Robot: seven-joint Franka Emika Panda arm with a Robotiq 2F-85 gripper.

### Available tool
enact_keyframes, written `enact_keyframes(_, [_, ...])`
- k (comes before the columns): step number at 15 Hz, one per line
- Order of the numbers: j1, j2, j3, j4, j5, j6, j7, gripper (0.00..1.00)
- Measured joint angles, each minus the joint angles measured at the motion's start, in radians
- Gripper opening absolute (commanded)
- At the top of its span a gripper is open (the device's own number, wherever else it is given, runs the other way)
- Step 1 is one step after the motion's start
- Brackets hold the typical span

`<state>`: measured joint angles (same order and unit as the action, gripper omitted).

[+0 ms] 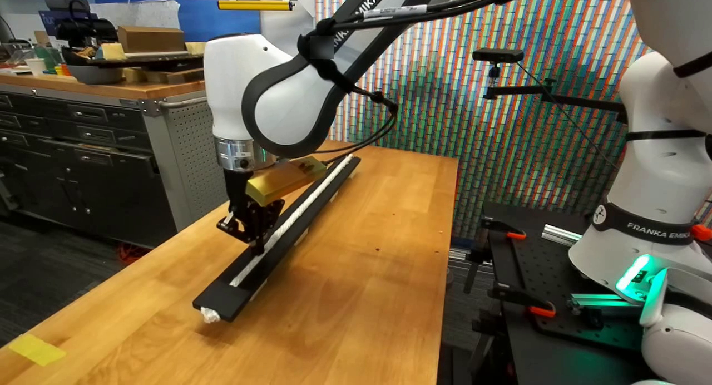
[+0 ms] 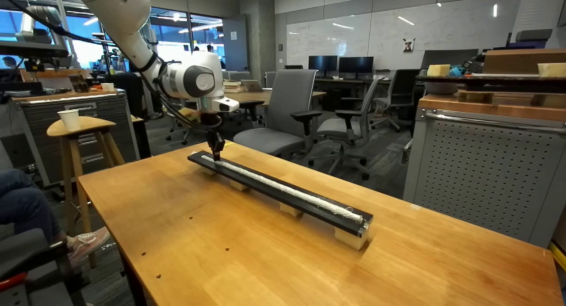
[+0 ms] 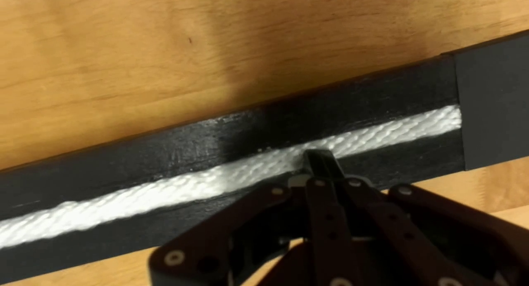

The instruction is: Put the rope on the skate then press on it

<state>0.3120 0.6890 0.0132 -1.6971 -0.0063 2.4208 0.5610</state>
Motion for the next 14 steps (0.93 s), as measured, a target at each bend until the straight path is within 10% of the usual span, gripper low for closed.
enact_keyframes(14, [-0.001, 0.001, -0.005, 0.002, 0.000, -0.002, 0.016, 0.00])
